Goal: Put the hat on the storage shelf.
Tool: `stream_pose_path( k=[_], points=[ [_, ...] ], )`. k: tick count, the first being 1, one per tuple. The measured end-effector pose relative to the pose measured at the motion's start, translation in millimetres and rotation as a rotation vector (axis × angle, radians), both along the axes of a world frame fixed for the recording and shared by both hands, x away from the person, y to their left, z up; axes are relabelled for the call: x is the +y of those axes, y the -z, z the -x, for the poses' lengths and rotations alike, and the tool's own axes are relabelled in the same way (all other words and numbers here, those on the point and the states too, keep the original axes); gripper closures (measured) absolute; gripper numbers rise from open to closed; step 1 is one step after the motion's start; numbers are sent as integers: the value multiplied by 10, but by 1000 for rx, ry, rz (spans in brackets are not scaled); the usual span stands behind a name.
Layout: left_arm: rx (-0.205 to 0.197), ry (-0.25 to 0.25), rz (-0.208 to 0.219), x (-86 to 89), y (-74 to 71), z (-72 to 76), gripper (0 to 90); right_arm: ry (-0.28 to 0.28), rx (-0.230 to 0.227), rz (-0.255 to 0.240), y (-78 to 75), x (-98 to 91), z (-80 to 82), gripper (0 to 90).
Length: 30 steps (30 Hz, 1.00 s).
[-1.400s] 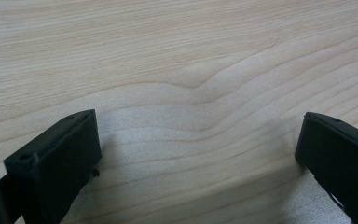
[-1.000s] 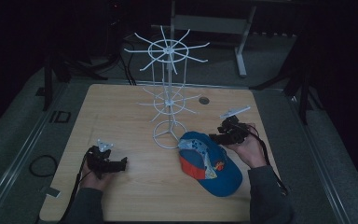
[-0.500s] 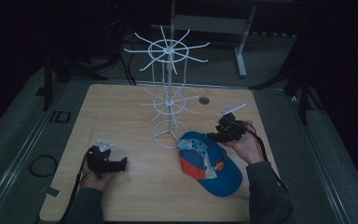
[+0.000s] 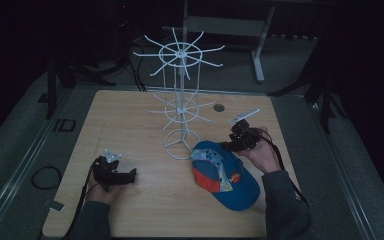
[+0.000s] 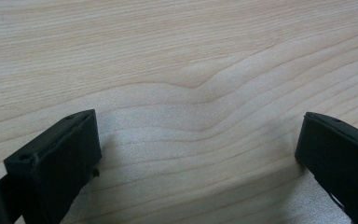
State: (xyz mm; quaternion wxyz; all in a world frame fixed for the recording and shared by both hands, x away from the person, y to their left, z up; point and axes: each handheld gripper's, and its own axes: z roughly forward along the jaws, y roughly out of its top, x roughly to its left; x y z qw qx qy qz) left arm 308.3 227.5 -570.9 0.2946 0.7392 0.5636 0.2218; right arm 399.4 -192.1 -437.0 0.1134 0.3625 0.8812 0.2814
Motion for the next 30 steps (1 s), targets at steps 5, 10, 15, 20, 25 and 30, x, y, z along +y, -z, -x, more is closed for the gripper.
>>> stream_pose_path(
  k=[5, 10, 15, 20, 25, 30],
  points=[
    [0, 0, 0, 0, 0, 0, 1, -1, 6, 2, 20, 17, -14, 431],
    [0, 0, 0, 0, 0, 0, 1, -7, 16, 5, 46, 35, -32, 427],
    [1, 0, 0, 0, -1, 1, 1, -16, 22, 2, 69, 62, -39, 423],
    [0, 0, 0, 0, 0, 0, 1, -28, 21, 3, 67, 103, -29, 420],
    [0, 0, -1, 0, -1, 1, 1, -43, 33, 13, 91, 163, -30, 408],
    [2, 0, 1, 0, -1, 1, 1, -55, 47, 21, 148, 204, -53, 406]
  ],
)
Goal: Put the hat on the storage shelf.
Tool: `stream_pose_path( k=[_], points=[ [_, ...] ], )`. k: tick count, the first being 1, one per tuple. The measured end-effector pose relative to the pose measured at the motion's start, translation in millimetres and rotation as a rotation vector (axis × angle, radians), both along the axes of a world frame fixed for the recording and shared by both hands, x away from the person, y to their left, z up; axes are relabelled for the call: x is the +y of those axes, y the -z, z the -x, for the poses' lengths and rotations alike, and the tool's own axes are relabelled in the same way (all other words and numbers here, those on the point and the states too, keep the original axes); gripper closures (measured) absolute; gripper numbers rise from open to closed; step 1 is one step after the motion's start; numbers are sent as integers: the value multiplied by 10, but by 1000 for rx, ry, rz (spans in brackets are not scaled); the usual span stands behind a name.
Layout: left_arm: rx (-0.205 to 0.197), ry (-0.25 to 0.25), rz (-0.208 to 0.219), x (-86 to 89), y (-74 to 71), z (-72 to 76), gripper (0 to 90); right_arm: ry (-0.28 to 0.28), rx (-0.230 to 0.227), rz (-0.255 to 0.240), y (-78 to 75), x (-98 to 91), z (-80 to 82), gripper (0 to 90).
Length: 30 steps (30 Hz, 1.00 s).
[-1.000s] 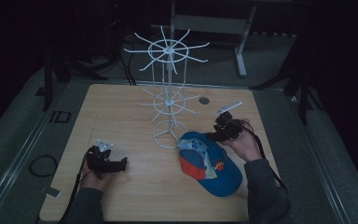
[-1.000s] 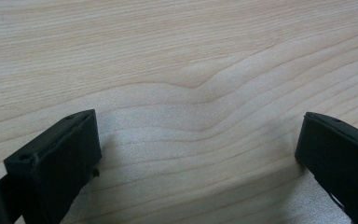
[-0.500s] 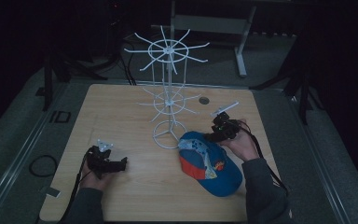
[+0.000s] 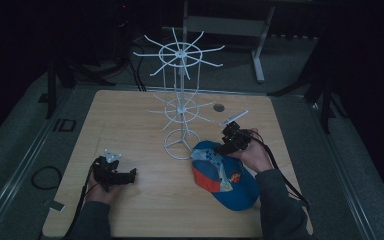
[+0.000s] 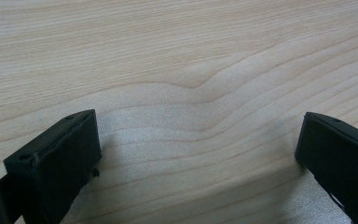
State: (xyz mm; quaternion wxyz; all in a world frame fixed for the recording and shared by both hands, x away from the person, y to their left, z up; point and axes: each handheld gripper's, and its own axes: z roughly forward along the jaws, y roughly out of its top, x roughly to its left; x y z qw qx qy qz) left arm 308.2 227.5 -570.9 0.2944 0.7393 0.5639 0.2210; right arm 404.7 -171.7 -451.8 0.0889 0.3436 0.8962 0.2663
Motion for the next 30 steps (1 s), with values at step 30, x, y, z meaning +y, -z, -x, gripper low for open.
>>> stream_pose_path(
  k=[30],
  points=[
    [0, 0, 0, 0, 0, 0, 1, 1, 121, 36, 271, 119, -202, 400]
  ],
)
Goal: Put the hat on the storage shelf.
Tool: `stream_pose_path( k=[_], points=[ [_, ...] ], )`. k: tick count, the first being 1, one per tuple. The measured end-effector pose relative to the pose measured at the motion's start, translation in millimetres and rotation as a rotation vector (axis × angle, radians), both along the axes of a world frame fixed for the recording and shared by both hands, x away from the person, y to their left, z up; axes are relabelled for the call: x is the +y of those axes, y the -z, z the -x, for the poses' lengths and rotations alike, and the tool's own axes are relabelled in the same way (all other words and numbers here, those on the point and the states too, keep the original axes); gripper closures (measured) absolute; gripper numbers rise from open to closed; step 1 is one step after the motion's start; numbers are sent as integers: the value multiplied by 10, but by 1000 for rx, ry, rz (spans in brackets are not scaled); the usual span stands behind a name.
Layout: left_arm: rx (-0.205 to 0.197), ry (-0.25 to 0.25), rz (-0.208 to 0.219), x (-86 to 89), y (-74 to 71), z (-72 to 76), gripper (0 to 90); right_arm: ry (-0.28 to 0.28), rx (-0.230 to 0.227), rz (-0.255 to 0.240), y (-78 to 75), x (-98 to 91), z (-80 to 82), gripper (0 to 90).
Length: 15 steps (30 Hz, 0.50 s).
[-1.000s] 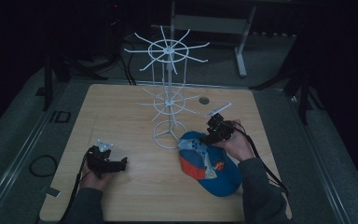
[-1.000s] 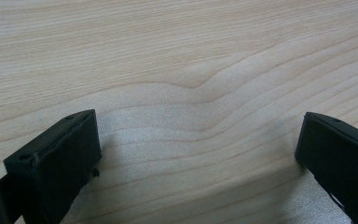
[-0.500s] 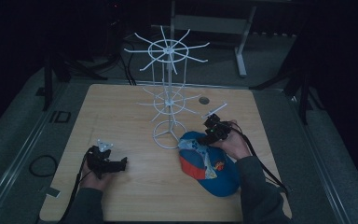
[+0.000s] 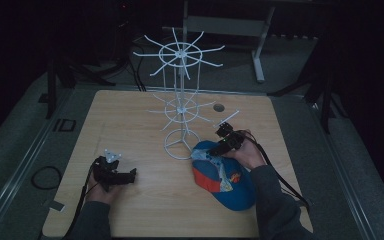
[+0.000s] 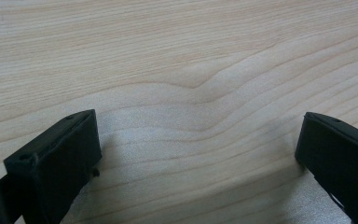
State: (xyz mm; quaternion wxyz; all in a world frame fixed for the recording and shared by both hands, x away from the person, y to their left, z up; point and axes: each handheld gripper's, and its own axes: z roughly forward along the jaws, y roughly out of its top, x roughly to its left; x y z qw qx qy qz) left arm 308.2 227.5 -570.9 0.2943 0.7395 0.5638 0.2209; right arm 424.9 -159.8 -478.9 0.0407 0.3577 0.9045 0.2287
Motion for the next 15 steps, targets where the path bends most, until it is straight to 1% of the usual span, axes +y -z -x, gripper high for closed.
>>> stream_pose_path(
  k=[2, 3, 5, 9, 10, 12, 13, 15],
  points=[
    [0, 0, 0, 0, 0, 0, 1, -6, 12, 6, 24, 11, -11, 436],
    [0, 0, 0, 0, 0, 0, 1, -15, 20, 10, 40, 14, -19, 484],
    [0, 0, 0, 0, 0, 0, 1, -32, 47, 16, 71, 30, -23, 543],
    [0, -1, 1, 0, 0, 0, 1, -57, 67, 24, 119, 53, -34, 715],
    [0, 0, 0, 0, 0, 0, 1, -61, 64, 21, 121, 58, -31, 770],
    [0, 0, 0, 0, 0, 0, 1, -73, 56, 19, 114, 62, -19, 848],
    [0, 0, 0, 0, 0, 0, 1, -75, 47, 15, 102, 62, -8, 870],
    [0, 0, 0, 0, 0, 0, 1, -78, 37, 9, 74, 57, 15, 876]
  ],
)
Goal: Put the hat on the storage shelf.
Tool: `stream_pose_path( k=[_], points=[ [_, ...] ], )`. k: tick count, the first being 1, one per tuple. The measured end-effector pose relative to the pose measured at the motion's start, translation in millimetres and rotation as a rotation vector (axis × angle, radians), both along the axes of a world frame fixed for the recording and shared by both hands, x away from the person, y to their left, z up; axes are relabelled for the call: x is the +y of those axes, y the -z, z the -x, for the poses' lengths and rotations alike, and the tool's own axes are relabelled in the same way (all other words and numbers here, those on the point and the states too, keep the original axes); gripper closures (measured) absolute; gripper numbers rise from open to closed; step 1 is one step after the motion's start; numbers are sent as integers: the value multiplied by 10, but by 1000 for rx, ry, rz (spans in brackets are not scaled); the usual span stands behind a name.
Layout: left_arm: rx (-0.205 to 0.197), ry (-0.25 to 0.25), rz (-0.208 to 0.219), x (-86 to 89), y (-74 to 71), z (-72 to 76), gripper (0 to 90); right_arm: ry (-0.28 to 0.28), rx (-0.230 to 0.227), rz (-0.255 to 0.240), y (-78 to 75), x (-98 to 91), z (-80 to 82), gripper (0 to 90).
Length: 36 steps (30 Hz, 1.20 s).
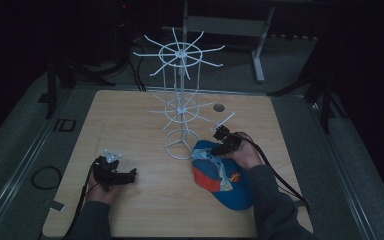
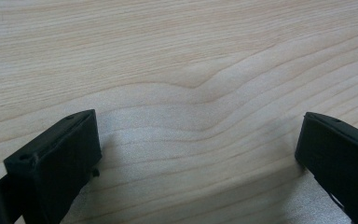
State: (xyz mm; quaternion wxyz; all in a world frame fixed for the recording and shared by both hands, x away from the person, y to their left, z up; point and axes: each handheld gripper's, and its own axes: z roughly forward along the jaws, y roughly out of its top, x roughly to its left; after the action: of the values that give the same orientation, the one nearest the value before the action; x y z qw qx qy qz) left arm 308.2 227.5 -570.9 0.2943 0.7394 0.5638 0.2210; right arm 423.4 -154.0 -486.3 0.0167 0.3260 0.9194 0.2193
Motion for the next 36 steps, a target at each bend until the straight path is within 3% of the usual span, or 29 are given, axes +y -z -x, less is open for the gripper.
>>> stream_pose_path(
  k=[14, 36],
  points=[
    [0, 0, 0, 0, 0, 0, 1, 9, -63, -50, -188, -164, 144, 877],
    [-2, -1, 1, -1, 1, 0, 1, 70, -177, -195, -547, -532, 356, 878]
  ],
)
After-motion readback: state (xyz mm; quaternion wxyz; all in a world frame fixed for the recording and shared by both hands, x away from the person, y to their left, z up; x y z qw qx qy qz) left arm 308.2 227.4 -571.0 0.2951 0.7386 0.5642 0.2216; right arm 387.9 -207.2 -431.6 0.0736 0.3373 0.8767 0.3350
